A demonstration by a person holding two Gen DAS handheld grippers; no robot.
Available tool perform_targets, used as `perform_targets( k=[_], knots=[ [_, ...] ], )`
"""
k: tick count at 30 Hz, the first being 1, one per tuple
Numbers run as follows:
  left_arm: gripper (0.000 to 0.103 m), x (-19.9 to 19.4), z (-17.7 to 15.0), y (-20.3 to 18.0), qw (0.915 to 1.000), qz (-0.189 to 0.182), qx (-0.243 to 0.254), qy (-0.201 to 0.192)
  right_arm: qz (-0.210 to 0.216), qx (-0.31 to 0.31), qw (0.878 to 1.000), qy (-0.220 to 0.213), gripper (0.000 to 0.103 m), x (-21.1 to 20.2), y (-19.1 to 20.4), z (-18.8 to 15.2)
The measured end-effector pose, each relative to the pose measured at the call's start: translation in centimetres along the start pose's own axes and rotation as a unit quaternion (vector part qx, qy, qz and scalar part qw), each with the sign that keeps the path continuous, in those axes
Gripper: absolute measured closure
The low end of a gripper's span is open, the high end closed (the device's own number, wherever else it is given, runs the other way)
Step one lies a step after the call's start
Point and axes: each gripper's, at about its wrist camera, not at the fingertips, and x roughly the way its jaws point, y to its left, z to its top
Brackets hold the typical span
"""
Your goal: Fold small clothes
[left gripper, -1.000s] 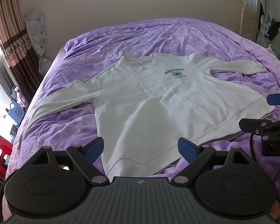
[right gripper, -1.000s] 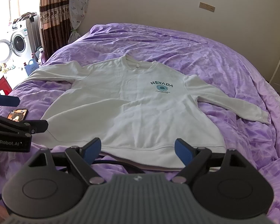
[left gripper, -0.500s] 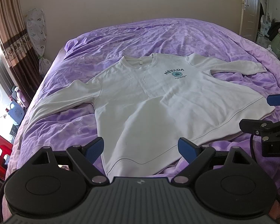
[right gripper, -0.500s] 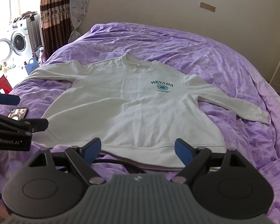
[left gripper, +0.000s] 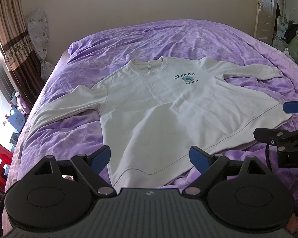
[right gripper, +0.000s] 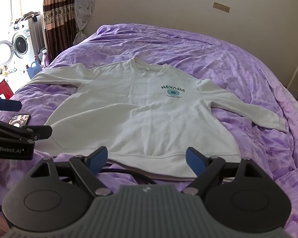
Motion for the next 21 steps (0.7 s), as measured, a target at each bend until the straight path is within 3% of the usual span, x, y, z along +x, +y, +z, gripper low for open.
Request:
perform_targets(
  k=[6,10,14,17,21],
  knots=[
    [0.0,-0.7,2.4,1.7,0.9996,0.023,0.01,-0.013,0.002,-0.019,1.0,0.007,0.021,0.8,0.0,0.4],
    [0.0,0.1,4.3,5.1,0.9987,0.035,0.01,-0.034,-0.002,-0.043,0.999,0.015,0.021,1.8,-0.5,2.0],
    [0.01,2.0,6.5,9.9,0.9985,0.019,-0.049,-0.015,0.002,-0.047,0.999,0.025,0.021,3.4,-2.1,5.0],
    [0.011,3.7,8.1,14.2,0.9951,-0.001,-0.099,0.001,0.023,-0.043,0.999,0.021,0.021,5.1,-4.0,7.7],
    [0.011,5.6,9.5,18.7,0.9927,0.043,-0.113,-0.005,0.069,-0.027,0.997,0.017,0.021,7.9,-6.7,11.7]
  ],
)
